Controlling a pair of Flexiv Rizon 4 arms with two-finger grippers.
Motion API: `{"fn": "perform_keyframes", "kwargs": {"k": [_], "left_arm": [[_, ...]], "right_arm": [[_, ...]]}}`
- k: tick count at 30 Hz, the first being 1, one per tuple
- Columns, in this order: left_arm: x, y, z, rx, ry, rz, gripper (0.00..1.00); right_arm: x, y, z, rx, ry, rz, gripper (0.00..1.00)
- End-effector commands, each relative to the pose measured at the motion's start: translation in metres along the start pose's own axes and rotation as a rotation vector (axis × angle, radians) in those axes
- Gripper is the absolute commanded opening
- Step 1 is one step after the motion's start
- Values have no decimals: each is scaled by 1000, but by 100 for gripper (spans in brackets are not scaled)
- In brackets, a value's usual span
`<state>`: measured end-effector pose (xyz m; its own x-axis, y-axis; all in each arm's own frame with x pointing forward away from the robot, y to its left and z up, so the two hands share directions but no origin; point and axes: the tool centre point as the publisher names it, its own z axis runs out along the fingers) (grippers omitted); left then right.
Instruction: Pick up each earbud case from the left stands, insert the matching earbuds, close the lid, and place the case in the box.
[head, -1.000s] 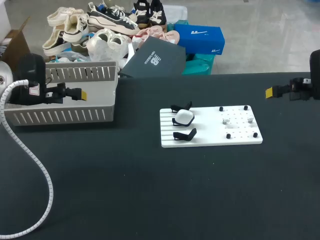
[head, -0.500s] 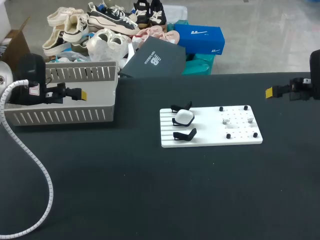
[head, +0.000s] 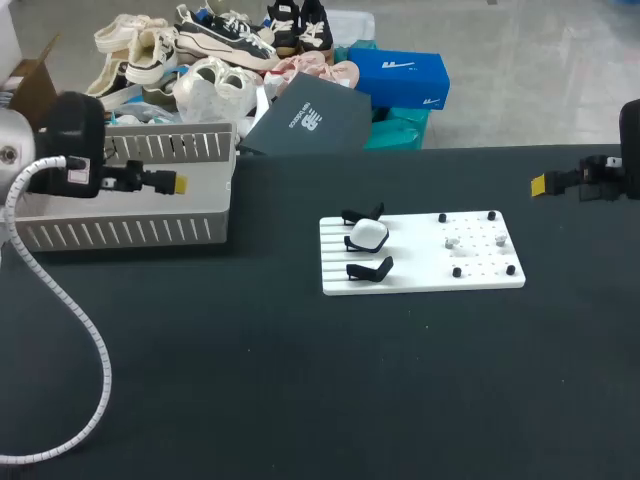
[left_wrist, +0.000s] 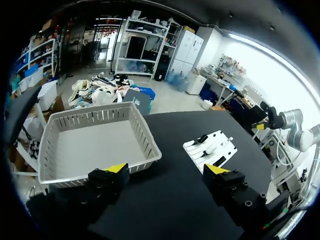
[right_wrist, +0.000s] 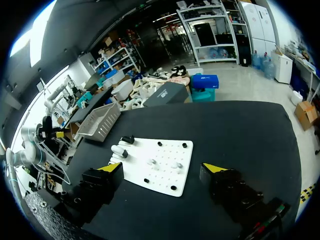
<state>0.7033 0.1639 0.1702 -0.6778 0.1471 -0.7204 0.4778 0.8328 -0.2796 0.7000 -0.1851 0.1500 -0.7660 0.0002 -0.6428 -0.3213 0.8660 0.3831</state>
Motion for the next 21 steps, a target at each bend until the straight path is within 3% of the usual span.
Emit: {"fn": "perform_keyframes", "kwargs": {"k": [1, 14, 21], "left_arm": [[-8, -1, 2, 102, -35, 91, 100], [-27, -34, 22, 285, -37, 409, 100], [-31, -50, 38, 343, -110, 584, 100]], "right_arm": [[0, 0, 0, 0, 0, 0, 100], [0, 0, 0, 0, 0, 0, 100], [0, 0, 0, 0, 0, 0, 100]]}}
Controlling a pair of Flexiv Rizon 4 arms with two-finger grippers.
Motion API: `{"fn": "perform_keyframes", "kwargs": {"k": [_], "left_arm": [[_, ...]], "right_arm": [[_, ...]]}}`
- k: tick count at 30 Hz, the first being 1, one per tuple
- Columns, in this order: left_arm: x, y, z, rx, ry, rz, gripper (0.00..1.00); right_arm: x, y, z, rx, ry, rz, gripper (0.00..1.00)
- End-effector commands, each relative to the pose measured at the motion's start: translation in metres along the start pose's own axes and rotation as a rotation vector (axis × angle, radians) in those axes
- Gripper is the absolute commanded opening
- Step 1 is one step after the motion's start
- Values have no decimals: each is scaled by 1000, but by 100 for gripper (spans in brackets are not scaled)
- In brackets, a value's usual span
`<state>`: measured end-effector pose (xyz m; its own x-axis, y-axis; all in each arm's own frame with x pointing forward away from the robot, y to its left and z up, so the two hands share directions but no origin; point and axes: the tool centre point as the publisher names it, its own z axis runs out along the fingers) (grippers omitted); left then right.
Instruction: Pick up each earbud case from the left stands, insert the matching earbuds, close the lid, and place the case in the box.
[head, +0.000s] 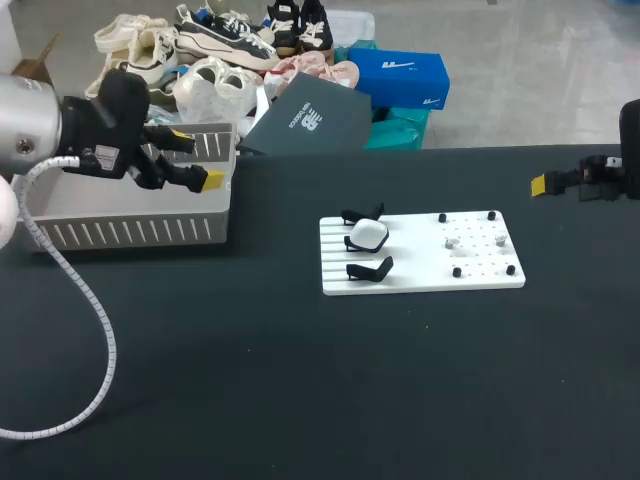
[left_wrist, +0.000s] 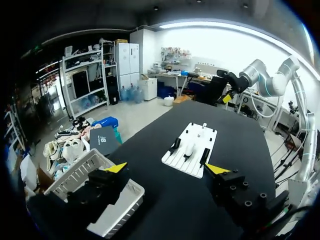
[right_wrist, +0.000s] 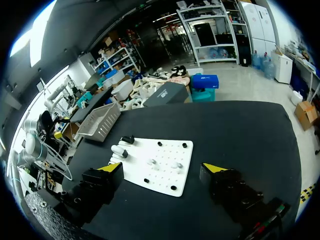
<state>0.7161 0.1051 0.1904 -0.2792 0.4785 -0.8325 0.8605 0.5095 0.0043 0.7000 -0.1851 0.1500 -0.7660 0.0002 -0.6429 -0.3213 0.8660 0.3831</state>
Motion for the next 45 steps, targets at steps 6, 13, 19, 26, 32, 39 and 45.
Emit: {"fn": "perform_keyframes", "kwargs": {"k": [6, 13, 19, 26, 32, 39, 45], "left_arm": [[-5, -8, 33, 176, -80, 142, 100], [-11, -18, 64, 271, -61, 194, 100], [-16, -29, 91, 348, -35, 216, 100], [-10, -47, 116, 394, -6, 257, 100], [1, -55, 135, 395, 14, 260, 100], [6, -58, 148, 368, 6, 235, 62], [14, -62, 156, 357, -6, 238, 64]], "right_arm": [[0, 0, 0, 0, 0, 0, 100], [0, 0, 0, 0, 0, 0, 100], [0, 0, 0, 0, 0, 0, 100], [0, 0, 0, 0, 0, 0, 100], [0, 0, 0, 0, 0, 0, 100], [0, 0, 0, 0, 0, 0, 100], [0, 0, 0, 0, 0, 0, 100]]}}
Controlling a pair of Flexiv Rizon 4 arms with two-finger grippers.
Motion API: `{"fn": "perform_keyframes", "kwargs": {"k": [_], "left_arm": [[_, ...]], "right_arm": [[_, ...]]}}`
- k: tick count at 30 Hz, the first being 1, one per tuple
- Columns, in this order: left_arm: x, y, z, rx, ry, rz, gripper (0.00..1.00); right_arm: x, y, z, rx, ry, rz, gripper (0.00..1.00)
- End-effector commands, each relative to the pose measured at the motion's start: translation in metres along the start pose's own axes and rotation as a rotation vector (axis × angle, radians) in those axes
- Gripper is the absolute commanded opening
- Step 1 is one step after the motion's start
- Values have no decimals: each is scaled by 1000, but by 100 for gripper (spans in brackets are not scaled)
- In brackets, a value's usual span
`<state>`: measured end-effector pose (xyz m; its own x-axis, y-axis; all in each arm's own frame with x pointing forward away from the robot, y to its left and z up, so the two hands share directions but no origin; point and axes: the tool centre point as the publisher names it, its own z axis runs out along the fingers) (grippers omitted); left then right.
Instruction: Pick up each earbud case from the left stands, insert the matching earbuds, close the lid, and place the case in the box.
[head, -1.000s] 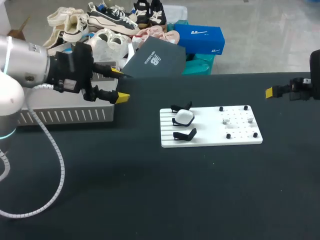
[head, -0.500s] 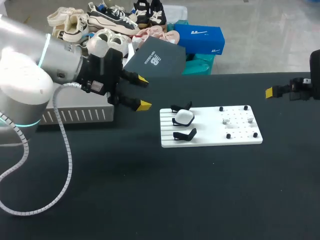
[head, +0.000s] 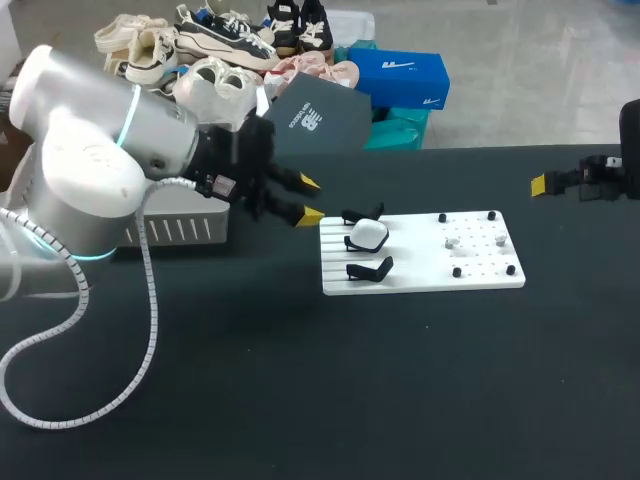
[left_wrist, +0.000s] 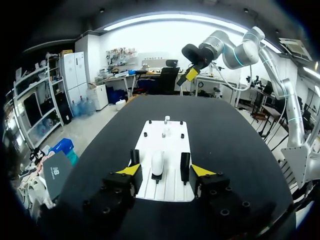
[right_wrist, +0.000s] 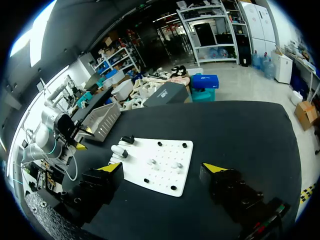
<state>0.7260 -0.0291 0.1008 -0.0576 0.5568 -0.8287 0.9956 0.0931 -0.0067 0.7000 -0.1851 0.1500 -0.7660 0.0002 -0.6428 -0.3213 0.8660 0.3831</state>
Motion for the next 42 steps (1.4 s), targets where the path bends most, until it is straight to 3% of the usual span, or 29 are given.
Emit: {"fn": "perform_keyframes", "kwargs": {"k": [1, 3, 6, 13, 22, 33, 42], "left_arm": [[8, -1, 9, -38, -14, 17, 73], [10, -1, 12, -39, -16, 25, 82], [15, 1, 18, -38, -15, 19, 75], [22, 2, 32, -44, -22, 23, 69], [19, 12, 44, -34, -34, 28, 66], [22, 10, 53, 11, -42, 23, 66], [25, 15, 68, -18, -41, 19, 61]], "right_arm": [[0, 0, 0, 0, 0, 0, 100], [0, 0, 0, 0, 0, 0, 100], [0, 0, 0, 0, 0, 0, 100], [0, 0, 0, 0, 0, 0, 100], [0, 0, 0, 0, 0, 0, 100], [0, 0, 0, 0, 0, 0, 100], [0, 0, 0, 0, 0, 0, 100]]}}
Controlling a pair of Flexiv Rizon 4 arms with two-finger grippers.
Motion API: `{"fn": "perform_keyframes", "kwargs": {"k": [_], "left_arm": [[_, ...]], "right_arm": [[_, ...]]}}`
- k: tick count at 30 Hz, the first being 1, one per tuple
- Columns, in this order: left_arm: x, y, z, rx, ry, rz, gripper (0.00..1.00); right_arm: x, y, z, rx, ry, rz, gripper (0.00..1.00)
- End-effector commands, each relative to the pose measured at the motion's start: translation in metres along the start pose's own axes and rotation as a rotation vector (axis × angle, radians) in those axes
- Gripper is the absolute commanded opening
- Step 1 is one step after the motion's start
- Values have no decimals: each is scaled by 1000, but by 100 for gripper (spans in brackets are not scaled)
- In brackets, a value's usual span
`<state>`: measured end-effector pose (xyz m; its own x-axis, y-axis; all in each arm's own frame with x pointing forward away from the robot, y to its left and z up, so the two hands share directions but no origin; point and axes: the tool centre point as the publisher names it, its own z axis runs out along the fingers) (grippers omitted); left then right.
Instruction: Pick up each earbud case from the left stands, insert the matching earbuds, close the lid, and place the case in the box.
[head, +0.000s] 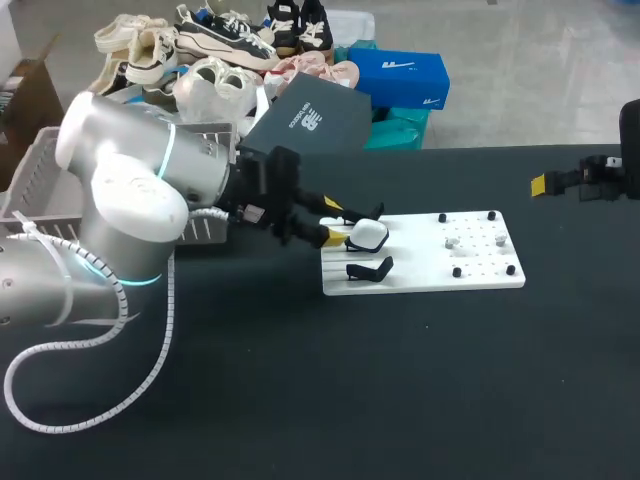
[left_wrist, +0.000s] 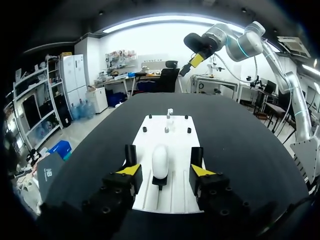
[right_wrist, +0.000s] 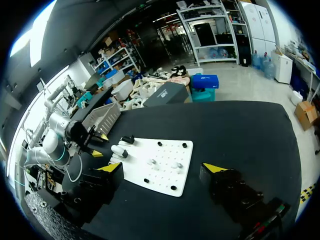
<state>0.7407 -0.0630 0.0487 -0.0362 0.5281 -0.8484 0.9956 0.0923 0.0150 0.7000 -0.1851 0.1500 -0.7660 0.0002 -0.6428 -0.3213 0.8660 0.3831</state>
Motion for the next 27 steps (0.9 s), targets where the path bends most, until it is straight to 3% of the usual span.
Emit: {"fn": "perform_keyframes", "kwargs": {"k": [1, 27], "left_arm": [[1, 3, 10, -9, -4, -2, 60], [13, 7, 24, 43, 10, -24, 58]], "right_arm": [[0, 0, 0, 0, 0, 0, 100], [0, 0, 0, 0, 0, 0, 100]]}}
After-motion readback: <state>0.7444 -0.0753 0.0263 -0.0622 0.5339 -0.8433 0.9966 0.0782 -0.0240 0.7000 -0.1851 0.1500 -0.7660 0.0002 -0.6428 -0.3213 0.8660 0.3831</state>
